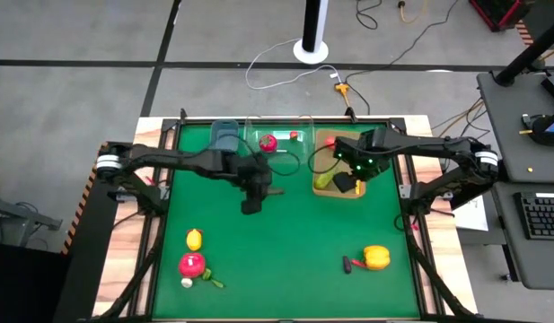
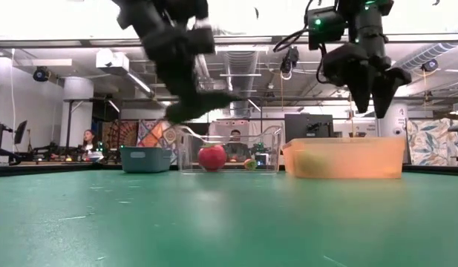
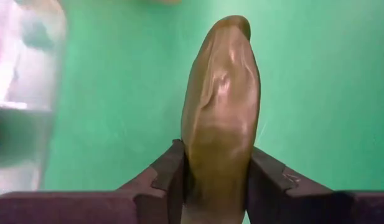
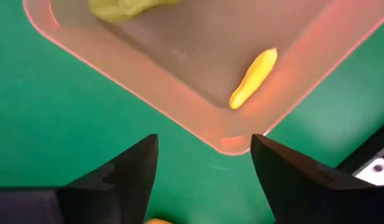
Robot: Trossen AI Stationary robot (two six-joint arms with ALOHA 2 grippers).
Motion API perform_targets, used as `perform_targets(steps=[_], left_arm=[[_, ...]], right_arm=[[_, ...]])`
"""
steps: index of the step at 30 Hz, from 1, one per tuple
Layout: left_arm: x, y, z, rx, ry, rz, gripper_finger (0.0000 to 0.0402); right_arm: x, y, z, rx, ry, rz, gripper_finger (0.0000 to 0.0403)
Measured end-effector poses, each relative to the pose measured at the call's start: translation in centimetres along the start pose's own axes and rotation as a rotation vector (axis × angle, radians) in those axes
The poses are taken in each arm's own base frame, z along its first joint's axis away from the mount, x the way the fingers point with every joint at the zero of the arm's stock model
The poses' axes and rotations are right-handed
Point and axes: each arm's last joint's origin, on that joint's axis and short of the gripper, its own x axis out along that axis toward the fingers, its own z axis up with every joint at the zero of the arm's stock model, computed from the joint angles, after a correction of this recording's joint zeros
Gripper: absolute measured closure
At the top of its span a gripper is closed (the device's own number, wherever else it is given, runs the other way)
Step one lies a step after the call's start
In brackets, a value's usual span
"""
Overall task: Sort produce into baskets
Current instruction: Put the dark green chili pepper into the orange bin
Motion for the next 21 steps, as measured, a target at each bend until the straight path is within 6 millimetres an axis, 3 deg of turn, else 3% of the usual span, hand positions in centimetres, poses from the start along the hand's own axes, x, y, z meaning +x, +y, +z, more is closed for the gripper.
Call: perform_targets(steps=[9,13,21], left_arm=[[-7.0,-0.4,2.4,-0.083,-0.399,-0.003,0.0299],[-9.9,-0.5,2.3,-0.130,-0.497,0.038,0.0297],[-13.9,-0.5,1.6,-0.173,-0.616,0.108,0.0296]], right_arm=[[0.8,-0.4,1.1,-0.122,0.027,-0.022,0.0189],[0.9,-0.4,2.0,-0.166,0.033,-0.027,0.0193],[2.1,0.6,4.0,-0.450,0.113,-0.121,0.0193]])
